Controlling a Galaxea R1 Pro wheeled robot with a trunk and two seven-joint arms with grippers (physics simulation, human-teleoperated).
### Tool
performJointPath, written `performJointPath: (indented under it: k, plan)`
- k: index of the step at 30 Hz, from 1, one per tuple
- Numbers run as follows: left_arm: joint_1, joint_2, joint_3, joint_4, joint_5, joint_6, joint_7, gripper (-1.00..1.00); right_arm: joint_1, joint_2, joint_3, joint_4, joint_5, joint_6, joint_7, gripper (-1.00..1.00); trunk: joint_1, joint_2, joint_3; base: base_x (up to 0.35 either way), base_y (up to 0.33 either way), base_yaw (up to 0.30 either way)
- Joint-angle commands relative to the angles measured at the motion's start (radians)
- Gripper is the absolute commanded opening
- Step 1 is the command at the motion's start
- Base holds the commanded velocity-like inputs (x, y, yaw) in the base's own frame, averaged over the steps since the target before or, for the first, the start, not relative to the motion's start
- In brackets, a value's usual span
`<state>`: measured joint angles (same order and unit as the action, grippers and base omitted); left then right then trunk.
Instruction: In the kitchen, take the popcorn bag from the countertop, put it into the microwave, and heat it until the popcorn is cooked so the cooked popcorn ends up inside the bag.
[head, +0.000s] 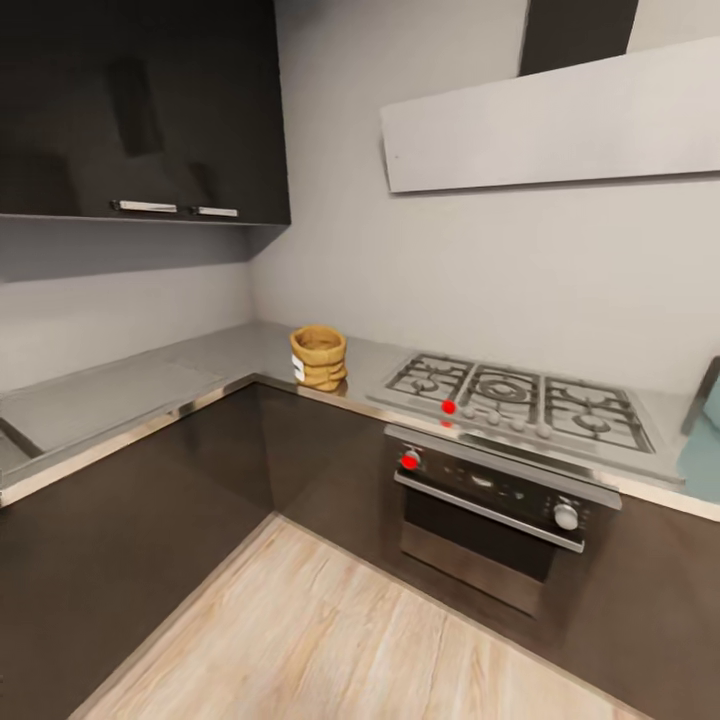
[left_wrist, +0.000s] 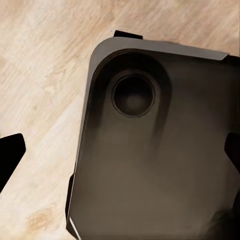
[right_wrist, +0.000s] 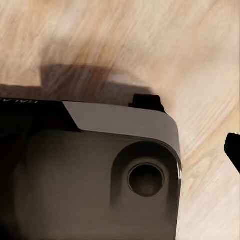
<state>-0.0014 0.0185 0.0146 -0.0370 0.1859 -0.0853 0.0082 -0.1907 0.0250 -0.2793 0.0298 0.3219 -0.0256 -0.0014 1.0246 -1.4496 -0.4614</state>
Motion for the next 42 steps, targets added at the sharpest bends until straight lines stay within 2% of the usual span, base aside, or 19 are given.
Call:
performJointPath:
  k: [1, 16, 26, 36, 42]
  plan:
    - [0.0, 0.0, 0.001, 0.0, 0.005, -0.001, 0.001, 1.0, -0.001, 0.0, -0.008, 0.002, 0.008, -0.002, 0.0, 1.0, 0.0, 0.0, -0.001, 0.261, 0.255, 0.0]
    - [0.0, -0.001, 0.002, 0.001, 0.005, 0.002, 0.001, 1.0, -0.001, -0.002, -0.009, 0.002, 0.008, 0.008, 0.002, 1.0, 0.0, 0.0, -0.001, 0.302, 0.168, 0.001]
    - [0.0, -0.001, 0.002, 0.0, 0.003, -0.007, 0.003, 1.0, -0.001, -0.004, -0.008, 0.002, 0.007, 0.007, 0.002, 1.0, 0.0, 0.0, -0.001, 0.306, 0.035, 0.231]
    - [0.0, -0.002, 0.002, -0.003, 0.002, -0.008, 0.003, 1.0, -0.001, -0.004, -0.009, 0.002, 0.005, 0.004, 0.0, 1.0, 0.0, 0.0, -0.001, 0.048, 0.0, 0.262]
    - [0.0, -0.003, 0.004, -0.004, 0.0, -0.01, 0.004, 1.0, -0.001, -0.012, -0.009, 0.002, 0.004, -0.007, 0.0, 1.0, 0.0, 0.0, -0.001, 0.0, 0.0, 0.045]
